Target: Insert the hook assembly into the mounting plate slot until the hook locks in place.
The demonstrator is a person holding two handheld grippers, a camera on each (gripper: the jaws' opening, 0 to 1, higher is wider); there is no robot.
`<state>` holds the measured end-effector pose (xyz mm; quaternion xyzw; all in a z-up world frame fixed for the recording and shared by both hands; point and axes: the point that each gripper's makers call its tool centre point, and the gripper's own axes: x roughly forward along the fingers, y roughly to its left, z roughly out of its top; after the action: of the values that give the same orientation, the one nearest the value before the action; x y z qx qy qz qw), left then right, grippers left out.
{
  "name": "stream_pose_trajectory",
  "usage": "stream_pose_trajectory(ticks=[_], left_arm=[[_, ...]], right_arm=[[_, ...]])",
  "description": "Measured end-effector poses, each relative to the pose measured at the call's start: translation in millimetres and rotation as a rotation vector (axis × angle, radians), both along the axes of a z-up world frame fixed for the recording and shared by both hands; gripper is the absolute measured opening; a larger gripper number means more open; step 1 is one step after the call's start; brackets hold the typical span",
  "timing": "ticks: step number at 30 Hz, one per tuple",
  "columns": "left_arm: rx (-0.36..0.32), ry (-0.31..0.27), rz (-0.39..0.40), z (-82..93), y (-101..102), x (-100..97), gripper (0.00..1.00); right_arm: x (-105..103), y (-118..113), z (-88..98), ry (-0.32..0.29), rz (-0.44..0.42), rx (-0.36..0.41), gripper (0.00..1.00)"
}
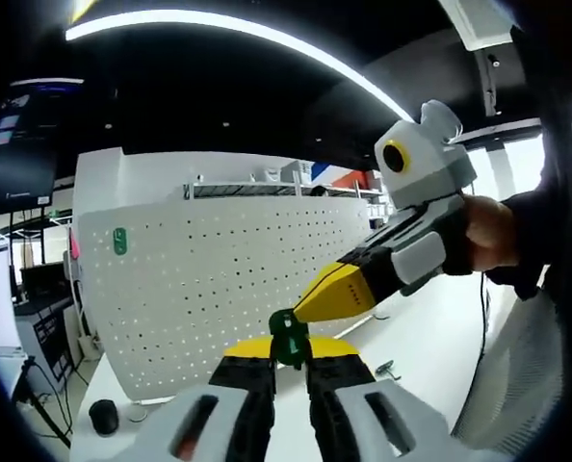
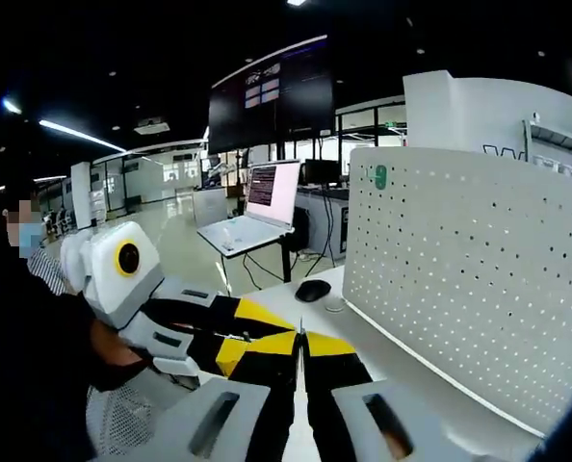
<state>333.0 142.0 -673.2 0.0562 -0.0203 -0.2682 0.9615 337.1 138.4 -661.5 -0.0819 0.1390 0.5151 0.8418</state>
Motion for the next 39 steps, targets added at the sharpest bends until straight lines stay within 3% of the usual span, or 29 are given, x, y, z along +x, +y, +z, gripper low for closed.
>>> stream_pose_trajectory(ticks=[15,31,39], left_arm=[[0.011,-0.027,0.025,4.3,4.5,-0.5,0.04],[-0.002,0.004,0.031,0.7,4.5,-0.8,0.03],[0.007,0.016,0.040,-2.2,4.5,0.3,0.03]], right_arm=[[-3.4,5.4,3.7,0.004,0.007,0.016,0.00],[-3.9,5.8,-0.5,-0.022,0.031,-0.007,0.00],[-2.5,0.9,4.0,-0.048,0.032,-0.002,0.08]])
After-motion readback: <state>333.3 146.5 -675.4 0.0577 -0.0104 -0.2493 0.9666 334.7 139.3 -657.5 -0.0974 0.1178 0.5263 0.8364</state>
